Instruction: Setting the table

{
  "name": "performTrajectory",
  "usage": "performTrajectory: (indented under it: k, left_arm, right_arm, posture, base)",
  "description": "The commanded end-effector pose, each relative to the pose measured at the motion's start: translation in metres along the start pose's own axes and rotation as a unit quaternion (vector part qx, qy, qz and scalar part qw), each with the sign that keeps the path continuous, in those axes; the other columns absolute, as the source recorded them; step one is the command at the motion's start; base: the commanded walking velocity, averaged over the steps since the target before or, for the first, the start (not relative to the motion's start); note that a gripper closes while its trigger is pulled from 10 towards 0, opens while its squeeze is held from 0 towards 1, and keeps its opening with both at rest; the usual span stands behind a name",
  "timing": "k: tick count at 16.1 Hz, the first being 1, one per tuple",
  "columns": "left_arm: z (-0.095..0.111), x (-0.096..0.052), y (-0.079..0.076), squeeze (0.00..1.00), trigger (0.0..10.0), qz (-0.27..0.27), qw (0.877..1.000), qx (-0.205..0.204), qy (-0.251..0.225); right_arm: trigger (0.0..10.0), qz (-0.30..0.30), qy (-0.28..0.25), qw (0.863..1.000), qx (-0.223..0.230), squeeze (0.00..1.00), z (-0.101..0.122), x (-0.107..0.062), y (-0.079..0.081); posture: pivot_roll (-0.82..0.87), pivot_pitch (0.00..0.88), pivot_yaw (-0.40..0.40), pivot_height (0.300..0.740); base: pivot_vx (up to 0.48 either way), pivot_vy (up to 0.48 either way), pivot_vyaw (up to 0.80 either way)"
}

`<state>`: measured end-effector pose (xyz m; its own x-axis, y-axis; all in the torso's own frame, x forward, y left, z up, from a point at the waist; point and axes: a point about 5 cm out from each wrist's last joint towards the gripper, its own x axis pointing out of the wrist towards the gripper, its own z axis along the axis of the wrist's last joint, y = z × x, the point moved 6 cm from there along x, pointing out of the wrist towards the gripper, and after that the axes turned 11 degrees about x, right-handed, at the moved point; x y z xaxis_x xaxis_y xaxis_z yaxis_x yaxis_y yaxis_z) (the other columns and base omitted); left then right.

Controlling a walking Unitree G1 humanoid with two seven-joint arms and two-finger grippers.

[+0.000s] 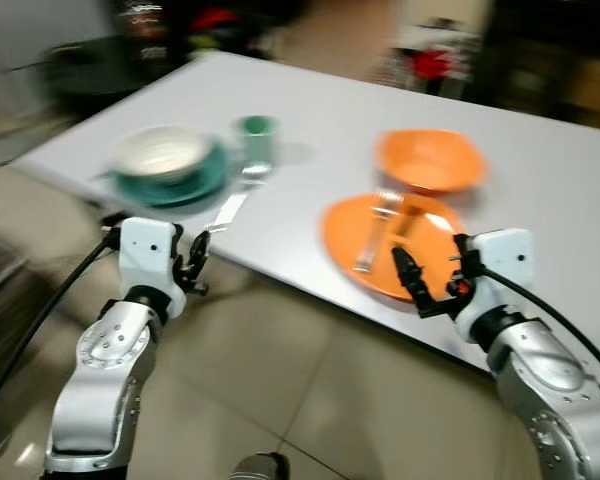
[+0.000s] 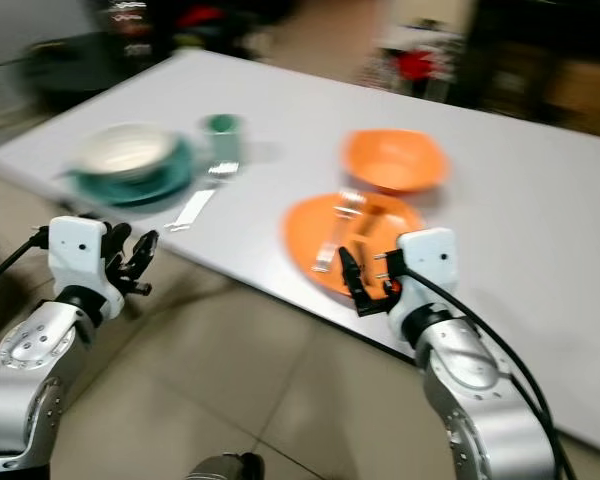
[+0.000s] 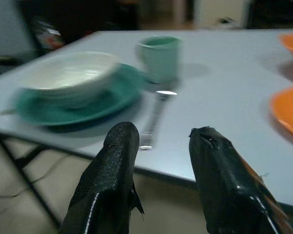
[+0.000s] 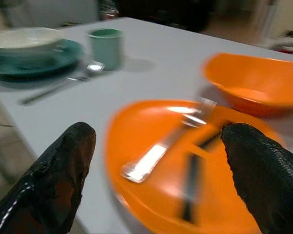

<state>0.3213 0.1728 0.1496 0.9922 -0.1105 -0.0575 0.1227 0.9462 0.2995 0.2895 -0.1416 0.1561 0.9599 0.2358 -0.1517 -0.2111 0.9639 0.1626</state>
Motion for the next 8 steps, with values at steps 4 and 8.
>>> performTrajectory:
  k: [4, 8]
  left_arm:
    - [0.009, 0.006, -0.012, 0.0, 10.0, -0.018, 1.0, 0.003, -0.008]
    - [0.006, 0.016, -0.018, 0.0, 10.0, -0.042, 0.999, 0.021, 0.0]
  right_arm:
    - [10.0, -0.029, 0.001, 0.999, 0.024, 0.0, -0.007, 0.002, -0.007]
    - [10.0, -0.102, -0.004, 0.994, 0.035, 0.0, -0.011, -0.004, -0.029]
  posture:
    - [0.04, 0.0, 0.079, 0.74]
    - [-0.01, 0.0, 0.132, 0.74]
  base:
    - [0.0, 0.0, 0.8]
    - [0.0, 0.0, 0.2]
